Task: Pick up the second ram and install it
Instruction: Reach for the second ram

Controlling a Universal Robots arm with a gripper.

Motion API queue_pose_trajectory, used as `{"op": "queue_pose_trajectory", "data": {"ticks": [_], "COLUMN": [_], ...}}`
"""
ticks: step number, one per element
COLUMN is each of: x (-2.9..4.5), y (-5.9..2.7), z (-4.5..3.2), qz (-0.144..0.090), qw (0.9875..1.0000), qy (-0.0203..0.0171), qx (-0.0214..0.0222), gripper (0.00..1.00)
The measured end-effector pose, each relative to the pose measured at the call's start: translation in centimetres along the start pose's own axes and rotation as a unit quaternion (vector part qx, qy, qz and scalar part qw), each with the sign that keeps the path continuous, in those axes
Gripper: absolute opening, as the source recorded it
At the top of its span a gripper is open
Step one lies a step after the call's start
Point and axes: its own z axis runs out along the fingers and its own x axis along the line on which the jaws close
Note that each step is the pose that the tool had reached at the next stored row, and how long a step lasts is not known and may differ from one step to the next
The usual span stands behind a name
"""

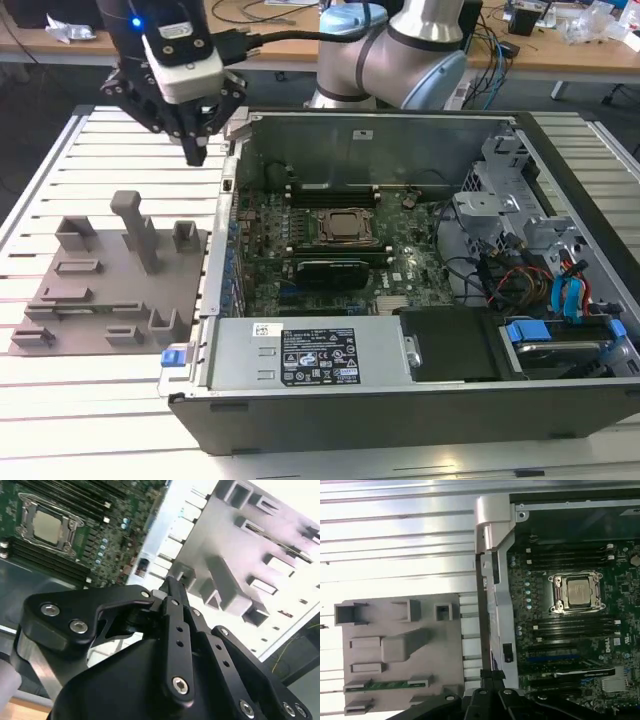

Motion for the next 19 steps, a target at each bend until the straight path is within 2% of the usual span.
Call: {"op": "queue_pose_trajectory", "data": {"ticks": [3,4,5,9,11,13,15,19], "x": [1.64,3.00,3.94,6.79,8.39,9.05,9.68,10.15], "y": [-0.13,-0.24,-0.31,-0.55,-1.03,-1.62,-2.70,-4.18], "z": [0.08,0.18,0.28,0.63,0.79,0.85,0.94,1.15], "qz": [0.000,0.000,0.000,0.000,0.000,0.000,0.000,0.000], "qw": [1.0000,1.0000,1.0000,1.0000,1.0000,1.0000,1.0000,1.0000], "qy": [0.0000,-0.0001,-0.0001,-0.0001,-0.0001,-0.0001,-0.0001,-0.0002], "qx": [0.0000,0.0000,0.0000,0.0000,0.0000,0.0000,0.0002,0.0005], "gripper": [0.11,0.11,0.11,0.11,0.11,0.11,0.11,0.11]}}
